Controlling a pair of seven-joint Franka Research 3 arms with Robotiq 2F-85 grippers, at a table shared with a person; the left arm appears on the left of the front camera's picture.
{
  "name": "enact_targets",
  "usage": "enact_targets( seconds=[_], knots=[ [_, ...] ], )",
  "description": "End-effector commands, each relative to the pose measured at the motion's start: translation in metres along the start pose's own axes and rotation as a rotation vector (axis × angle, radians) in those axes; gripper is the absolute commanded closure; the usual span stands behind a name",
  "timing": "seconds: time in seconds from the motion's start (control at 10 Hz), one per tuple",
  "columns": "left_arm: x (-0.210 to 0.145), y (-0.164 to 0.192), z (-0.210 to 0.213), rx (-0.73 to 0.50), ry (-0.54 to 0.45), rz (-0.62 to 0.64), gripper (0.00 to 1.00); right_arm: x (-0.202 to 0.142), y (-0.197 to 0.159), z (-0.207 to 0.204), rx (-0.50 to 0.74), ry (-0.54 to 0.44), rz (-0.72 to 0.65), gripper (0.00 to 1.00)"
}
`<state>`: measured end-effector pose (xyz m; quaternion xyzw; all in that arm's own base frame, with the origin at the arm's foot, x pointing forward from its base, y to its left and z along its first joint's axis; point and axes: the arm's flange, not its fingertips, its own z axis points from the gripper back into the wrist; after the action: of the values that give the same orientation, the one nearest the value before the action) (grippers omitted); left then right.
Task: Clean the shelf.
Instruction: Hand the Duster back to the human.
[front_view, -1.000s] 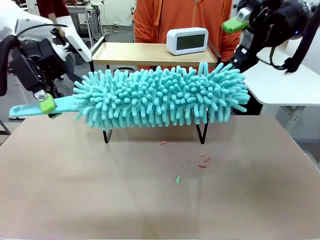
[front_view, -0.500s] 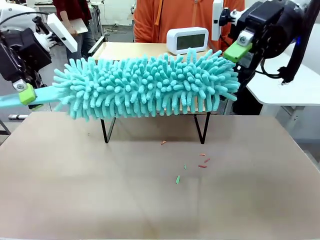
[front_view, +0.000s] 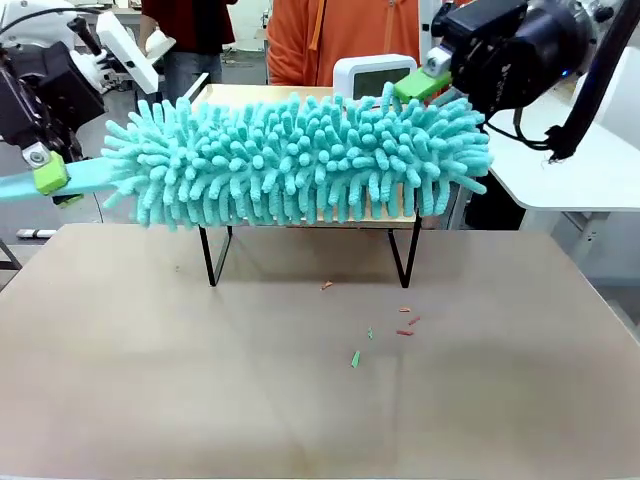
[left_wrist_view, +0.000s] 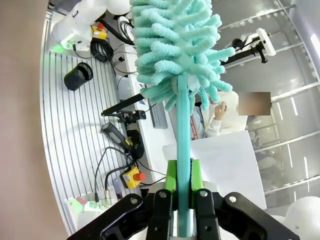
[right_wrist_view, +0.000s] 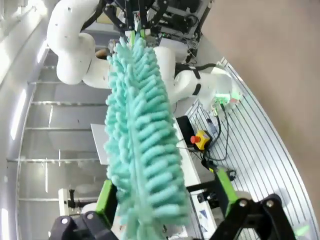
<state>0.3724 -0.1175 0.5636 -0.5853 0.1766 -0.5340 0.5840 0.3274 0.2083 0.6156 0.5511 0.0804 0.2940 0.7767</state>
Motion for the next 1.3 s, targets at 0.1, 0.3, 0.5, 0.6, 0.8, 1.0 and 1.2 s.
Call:
enact_targets(
  seconds=[0.1,0.3,0.5,0.6,0.8,1.0,1.2],
  knots=[
    [0.0098,0.0046,0.0162,0.007,0.005,0.033,0.88,-0.0139,0.0075,-0.0114,0.058,0.007,-0.013,0.00],
    [0.0109,0.0048,0.0182,0.002,-0.002,0.027,0.88,-0.0123,0.0058,-0.0141,0.044,0.030,-0.010,0.00],
    [0.0109,0.0045,0.0168,-0.003,-0.006,0.025,0.88,-0.0150,0.0041,-0.0135,0.041,0.084,0.001,0.54],
    [0.0108,0.0046,0.0163,-0.004,-0.005,0.028,0.88,-0.0151,0.0041,-0.0134,0.036,0.083,0.007,0.55],
    [0.0109,0.0050,0.0161,-0.004,-0.003,0.032,0.88,-0.0149,0.0032,-0.0137,0.030,0.070,0.002,1.00],
    [0.0111,0.0053,0.0162,-0.014,0.007,0.033,0.88,-0.0141,0.0025,-0.0143,0.029,0.053,0.002,0.82],
    [0.0107,0.0049,0.0133,-0.013,0.016,0.037,0.88,-0.0144,0.0014,-0.0142,0.032,0.047,0.005,1.00]
  ],
)
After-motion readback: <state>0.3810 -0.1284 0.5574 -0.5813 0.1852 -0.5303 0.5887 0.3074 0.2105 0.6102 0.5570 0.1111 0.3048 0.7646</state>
